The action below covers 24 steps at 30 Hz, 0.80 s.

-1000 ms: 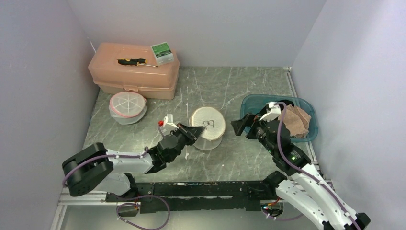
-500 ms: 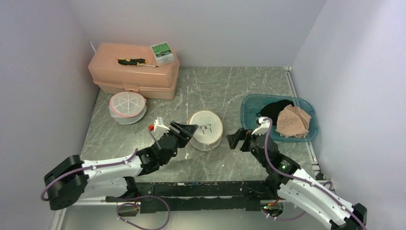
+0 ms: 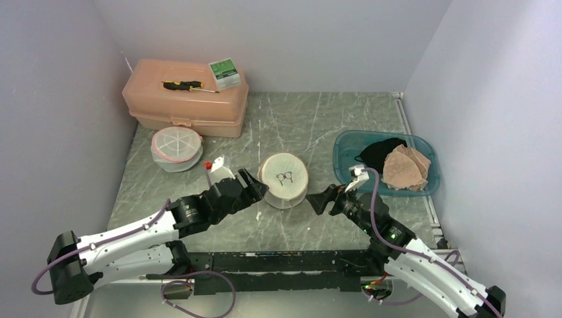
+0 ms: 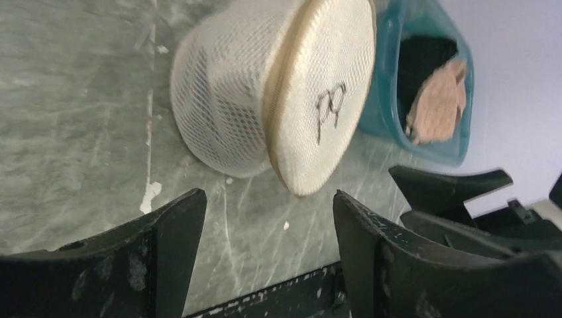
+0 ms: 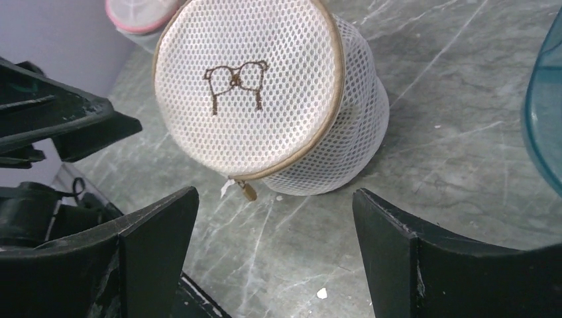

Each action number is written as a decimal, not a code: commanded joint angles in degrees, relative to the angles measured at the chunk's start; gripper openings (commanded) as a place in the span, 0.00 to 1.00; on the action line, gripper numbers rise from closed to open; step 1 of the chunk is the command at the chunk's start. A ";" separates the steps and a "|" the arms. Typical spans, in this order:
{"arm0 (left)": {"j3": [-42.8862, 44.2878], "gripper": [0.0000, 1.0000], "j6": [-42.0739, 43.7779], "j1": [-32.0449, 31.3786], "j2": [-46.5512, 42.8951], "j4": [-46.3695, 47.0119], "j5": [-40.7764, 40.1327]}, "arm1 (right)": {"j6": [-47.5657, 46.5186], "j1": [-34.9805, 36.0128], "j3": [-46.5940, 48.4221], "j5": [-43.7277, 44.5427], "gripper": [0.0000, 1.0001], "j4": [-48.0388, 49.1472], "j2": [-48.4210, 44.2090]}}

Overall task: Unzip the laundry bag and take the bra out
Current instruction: Unzip the laundry bag at the center of the board.

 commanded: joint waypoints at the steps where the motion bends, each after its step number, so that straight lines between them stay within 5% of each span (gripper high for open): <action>1: 1.46 0.75 8.53 -0.26 3.08 -0.25 11.76 | 3.15 0.13 -4.69 -2.52 0.88 5.90 -5.71; 7: -5.17 0.74 2.06 -0.26 8.64 21.48 16.62 | 2.80 0.17 -5.09 -7.93 0.79 7.26 -3.60; 15: -10.62 0.72 -4.96 0.58 15.15 40.57 13.70 | 3.32 0.25 -7.34 -13.08 0.84 15.19 1.48; 24: -11.02 0.56 -8.89 2.40 17.55 41.27 11.68 | 4.27 0.20 -9.22 -11.94 0.78 20.90 5.41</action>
